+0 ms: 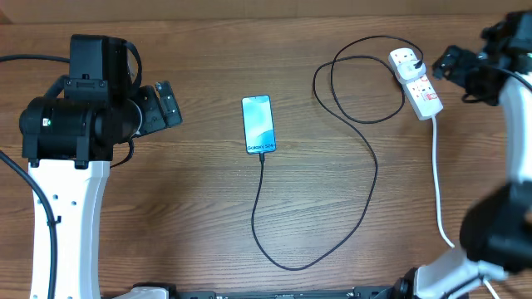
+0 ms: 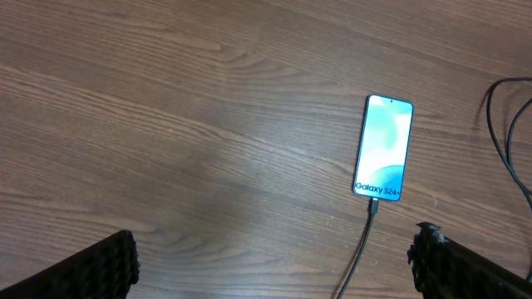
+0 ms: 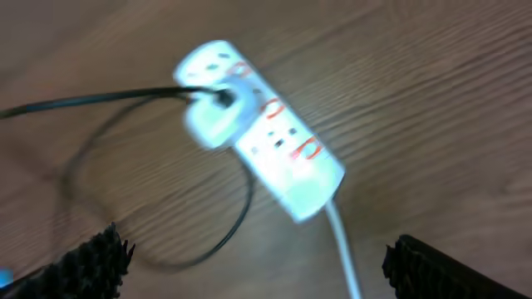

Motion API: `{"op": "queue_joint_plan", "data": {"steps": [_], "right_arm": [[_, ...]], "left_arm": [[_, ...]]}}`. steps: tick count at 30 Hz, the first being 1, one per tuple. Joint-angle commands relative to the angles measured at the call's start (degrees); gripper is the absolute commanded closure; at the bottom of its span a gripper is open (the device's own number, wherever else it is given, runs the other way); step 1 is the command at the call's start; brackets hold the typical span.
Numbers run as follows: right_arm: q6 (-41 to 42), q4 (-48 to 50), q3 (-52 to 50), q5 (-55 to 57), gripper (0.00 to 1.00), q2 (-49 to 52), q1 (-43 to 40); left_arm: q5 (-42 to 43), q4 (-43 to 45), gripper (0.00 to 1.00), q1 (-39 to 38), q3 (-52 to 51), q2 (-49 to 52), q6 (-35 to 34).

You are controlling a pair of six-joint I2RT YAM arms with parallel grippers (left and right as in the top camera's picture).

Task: Plug charger to phone and switch on socket

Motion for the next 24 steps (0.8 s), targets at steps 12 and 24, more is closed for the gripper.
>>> {"op": "queue_joint_plan", "data": {"steps": [12, 24], "right_arm": [[-0.68, -19.15, -1.75, -14.4, 0.0, -25.79, 3.08], [0.31, -18.64, -20.79, -14.69, 0.0, -42.62, 13.38]], "left_arm": [[0.5, 0.07, 0.0, -0.07, 0.11, 0.35, -0.94], [0.5, 0.07, 0.0, -0.07, 0.11, 0.35, -0.94]]}}
